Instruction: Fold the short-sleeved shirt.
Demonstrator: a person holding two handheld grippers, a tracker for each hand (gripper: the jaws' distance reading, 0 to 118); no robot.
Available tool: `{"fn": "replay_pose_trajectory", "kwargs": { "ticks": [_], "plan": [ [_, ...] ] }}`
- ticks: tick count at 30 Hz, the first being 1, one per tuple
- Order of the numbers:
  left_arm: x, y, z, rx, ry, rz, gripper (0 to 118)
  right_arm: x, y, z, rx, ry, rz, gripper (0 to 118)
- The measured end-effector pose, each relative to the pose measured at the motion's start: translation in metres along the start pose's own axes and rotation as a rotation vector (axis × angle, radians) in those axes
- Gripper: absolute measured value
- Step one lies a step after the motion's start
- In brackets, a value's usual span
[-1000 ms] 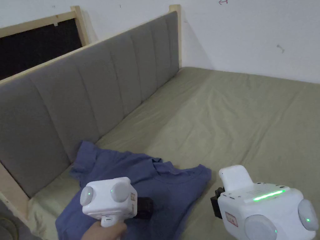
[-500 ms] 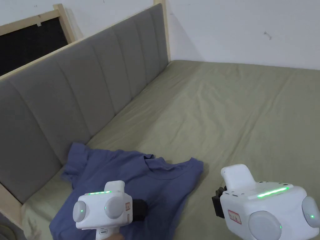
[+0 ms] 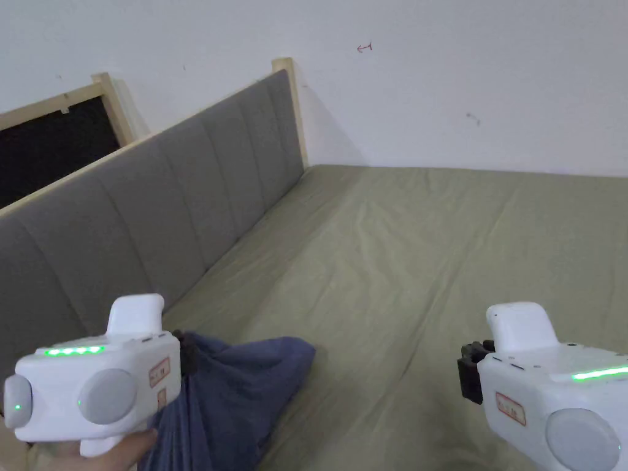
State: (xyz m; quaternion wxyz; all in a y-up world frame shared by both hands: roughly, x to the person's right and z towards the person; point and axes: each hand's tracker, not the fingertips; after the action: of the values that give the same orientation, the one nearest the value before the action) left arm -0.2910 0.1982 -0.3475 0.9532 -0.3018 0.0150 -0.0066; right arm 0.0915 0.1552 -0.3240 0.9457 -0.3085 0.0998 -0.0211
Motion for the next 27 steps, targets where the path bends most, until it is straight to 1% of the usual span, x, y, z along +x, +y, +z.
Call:
{"fn": "replay_pose_trajectory", "kwargs": {
  "ticks": [3,5,6,7,9,12,14,17,20,22,24,25,27],
  "plan": [
    [0.052,0.039,0.035,0.107,-0.140,-0.086,0,0.022,0.004,0.034,0.074,-0.060,-0.035,0],
    [0.095,0.057,0.051,0.164,-0.229,-0.161,0,0.040,0.005,0.062,0.133,-0.105,-0.077,0],
    [0.122,0.063,0.059,0.184,-0.294,-0.182,0,0.051,0.005,0.078,0.163,-0.121,-0.107,0],
    [0.142,0.067,0.065,0.196,-0.351,-0.185,0,0.060,0.004,0.090,0.169,-0.131,-0.117,0],
    [0.185,0.073,0.075,0.223,-0.462,-0.175,0,0.080,0.001,0.115,0.171,-0.174,-0.117,0],
    [0.251,0.073,0.087,0.231,-0.612,-0.196,0,0.112,-0.008,0.153,0.193,-0.279,-0.108,0],
    [0.294,0.068,0.088,0.218,-0.699,-0.221,0,0.135,-0.016,0.176,0.213,-0.354,-0.126,0],
    [0.358,0.053,0.087,0.142,-0.836,-0.263,0,0.169,-0.030,0.203,0.207,-0.429,-0.183,0],
    [0.414,0.032,0.079,0.006,-0.962,-0.265,0,0.199,-0.048,0.219,0.193,-0.479,-0.257,0],
    [0.448,0.015,0.068,-0.100,-0.992,-0.296,0,0.214,-0.060,0.223,0.182,-0.510,-0.292,0],
    [0.478,-0.004,0.050,-0.233,-1.010,-0.341,0,0.225,-0.071,0.224,0.170,-0.518,-0.319,0],
    [0.490,-0.015,0.037,-0.335,-0.998,-0.344,0,0.228,-0.075,0.222,0.163,-0.521,-0.332,0],
    [0.506,-0.040,0.009,-0.534,-0.970,-0.305,0,0.233,-0.084,0.217,0.144,-0.516,-0.351,0]
  ]
}}
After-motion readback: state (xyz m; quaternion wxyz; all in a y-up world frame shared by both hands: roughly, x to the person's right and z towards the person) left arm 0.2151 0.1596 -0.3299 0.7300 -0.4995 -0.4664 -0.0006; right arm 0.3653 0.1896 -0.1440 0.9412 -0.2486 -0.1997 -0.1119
